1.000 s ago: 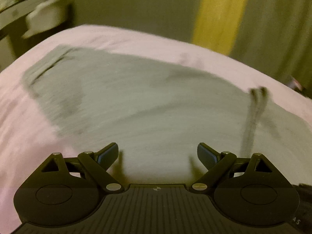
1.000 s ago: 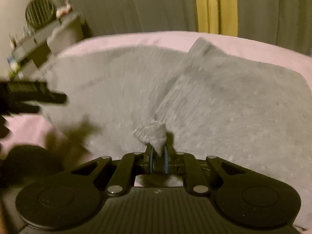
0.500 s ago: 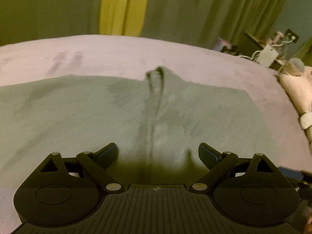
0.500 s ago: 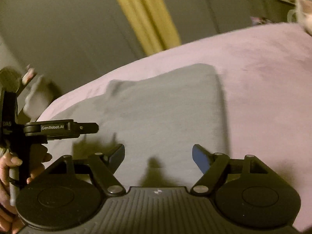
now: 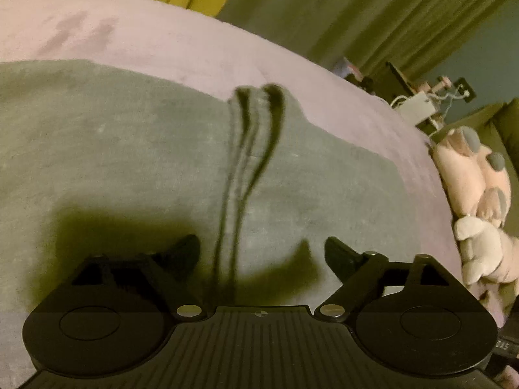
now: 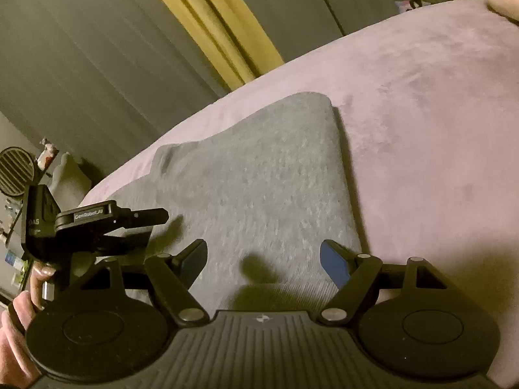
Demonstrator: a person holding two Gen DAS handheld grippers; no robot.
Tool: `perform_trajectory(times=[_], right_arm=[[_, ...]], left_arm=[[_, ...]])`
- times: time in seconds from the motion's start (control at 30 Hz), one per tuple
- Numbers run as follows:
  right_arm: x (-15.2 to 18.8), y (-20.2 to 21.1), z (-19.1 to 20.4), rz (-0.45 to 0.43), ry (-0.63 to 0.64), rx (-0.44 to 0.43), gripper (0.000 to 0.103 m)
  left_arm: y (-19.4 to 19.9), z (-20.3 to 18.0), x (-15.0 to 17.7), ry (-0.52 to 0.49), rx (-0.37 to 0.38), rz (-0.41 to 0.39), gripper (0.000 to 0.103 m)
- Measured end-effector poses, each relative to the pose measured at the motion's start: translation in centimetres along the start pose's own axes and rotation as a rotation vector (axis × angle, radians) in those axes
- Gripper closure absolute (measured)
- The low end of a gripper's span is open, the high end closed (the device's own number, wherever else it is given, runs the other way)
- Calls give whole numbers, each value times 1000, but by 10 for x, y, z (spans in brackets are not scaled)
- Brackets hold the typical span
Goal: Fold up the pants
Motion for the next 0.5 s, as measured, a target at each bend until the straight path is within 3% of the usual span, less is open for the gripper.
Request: perform_trajectory(times=[0.07, 0.1, 0.17, 0.23, 0.27, 0.33, 0.5], right_arm=[[1, 0, 2, -8, 12, 11, 26], [2, 2, 2, -12, 16, 16, 26], [1, 2, 1, -16, 22, 26, 26], [1, 2, 1, -17, 18, 33, 26], [0, 2, 1, -16, 15, 36, 26], [1, -1, 3, -12, 22, 48, 26], [4, -3, 12, -14, 85, 86, 26]], left_arm=[[-5, -8, 2, -27, 0, 21, 13], [-8, -10, 3, -34, -2, 25, 18], [-6, -12, 6, -70, -55, 20, 40], [2, -10, 7, -69, -75, 19, 75], [2, -8, 6, -45, -67, 18, 80], [9, -9, 7, -22, -66, -4, 81], [5, -31, 19, -204, -178, -31, 79]])
Point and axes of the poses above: each gripper's, at about its wrist camera, not at the fingertips, and y roughly against the way its jaws point, z to its left, x to its underside, the point moved 2 cm from there along -y, roughly the way its jaws point, and after that the axes turned 3 degrees about x, right-handed, at the moved point
